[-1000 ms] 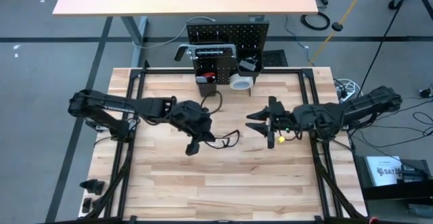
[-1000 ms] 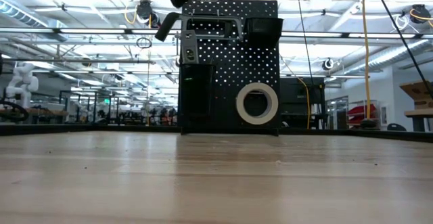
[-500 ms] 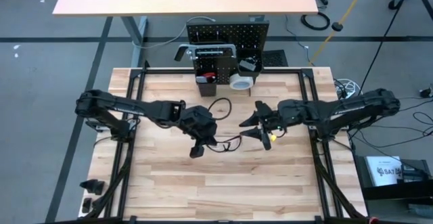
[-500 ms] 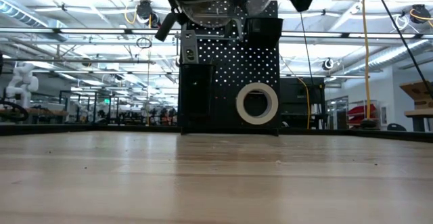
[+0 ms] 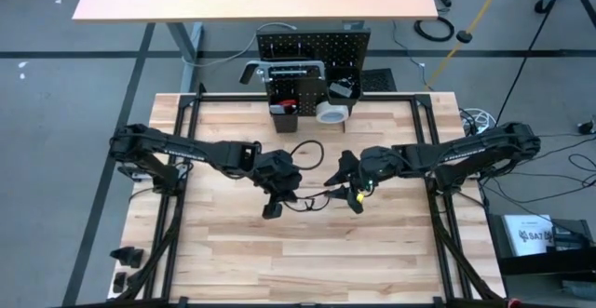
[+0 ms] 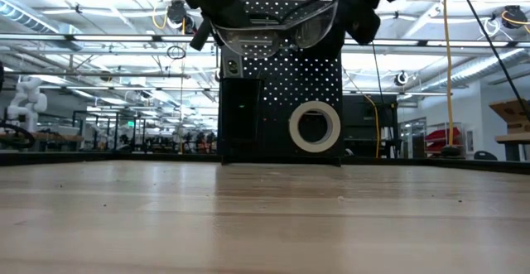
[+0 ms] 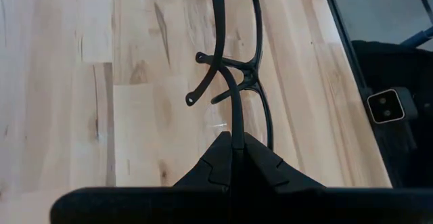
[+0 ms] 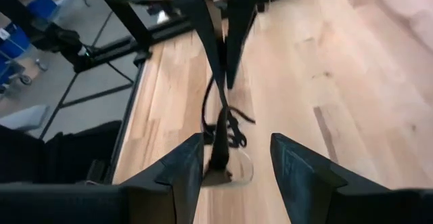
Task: Hang tools onto peg board
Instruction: Put the black safety glasses into the right black tool bin
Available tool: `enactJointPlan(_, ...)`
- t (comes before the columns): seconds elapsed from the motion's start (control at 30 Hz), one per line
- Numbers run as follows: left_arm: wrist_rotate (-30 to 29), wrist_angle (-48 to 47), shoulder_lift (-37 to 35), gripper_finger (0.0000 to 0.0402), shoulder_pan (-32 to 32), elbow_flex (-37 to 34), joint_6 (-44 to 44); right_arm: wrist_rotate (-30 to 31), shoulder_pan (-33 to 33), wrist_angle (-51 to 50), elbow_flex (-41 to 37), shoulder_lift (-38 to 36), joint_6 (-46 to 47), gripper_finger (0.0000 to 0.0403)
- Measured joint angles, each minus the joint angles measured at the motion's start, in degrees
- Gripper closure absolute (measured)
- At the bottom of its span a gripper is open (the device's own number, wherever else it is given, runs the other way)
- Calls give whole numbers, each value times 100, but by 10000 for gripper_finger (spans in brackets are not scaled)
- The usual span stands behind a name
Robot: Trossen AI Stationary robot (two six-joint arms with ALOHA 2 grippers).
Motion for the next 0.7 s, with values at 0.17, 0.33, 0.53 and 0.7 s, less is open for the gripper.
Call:
enactJointPlan(0.17, 0, -40, 0, 387, 0, 0, 5, 6, 2, -169, 2, 170, 48, 236)
enactJointPlan(0.33, 0, -41, 0, 387, 0, 0, 104, 12, 2, -72, 2, 343, 48, 236)
enactJointPlan(0.53, -8, -32, 0, 387, 0, 0, 108, 21, 2, -113, 2, 530, 42, 248)
enactJointPlan(0.7, -28, -31, 0, 387, 4, 0, 109, 28, 2, -120, 2, 603, -104, 295)
